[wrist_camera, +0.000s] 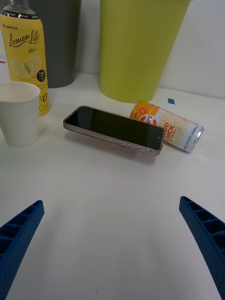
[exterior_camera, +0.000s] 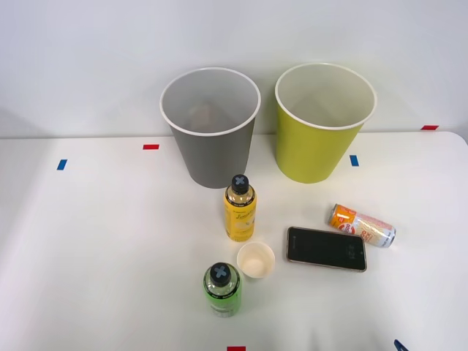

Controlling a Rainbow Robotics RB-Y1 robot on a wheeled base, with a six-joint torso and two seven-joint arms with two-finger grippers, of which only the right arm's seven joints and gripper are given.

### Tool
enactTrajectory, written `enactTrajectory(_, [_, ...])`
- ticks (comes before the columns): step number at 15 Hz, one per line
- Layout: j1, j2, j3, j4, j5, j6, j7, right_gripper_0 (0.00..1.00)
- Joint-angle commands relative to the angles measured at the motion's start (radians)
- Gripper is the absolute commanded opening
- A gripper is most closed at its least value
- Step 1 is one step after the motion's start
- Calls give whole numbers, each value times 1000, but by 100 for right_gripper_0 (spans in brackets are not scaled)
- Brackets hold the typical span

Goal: Put cans in the gray bin, plastic bottles in the light green bin

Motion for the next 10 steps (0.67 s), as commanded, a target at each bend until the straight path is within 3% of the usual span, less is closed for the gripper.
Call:
enactTrajectory(1, [0, 0, 0, 0, 0, 0, 0, 100])
enactTrajectory(10, [0, 0, 0, 0, 0, 0, 0, 100])
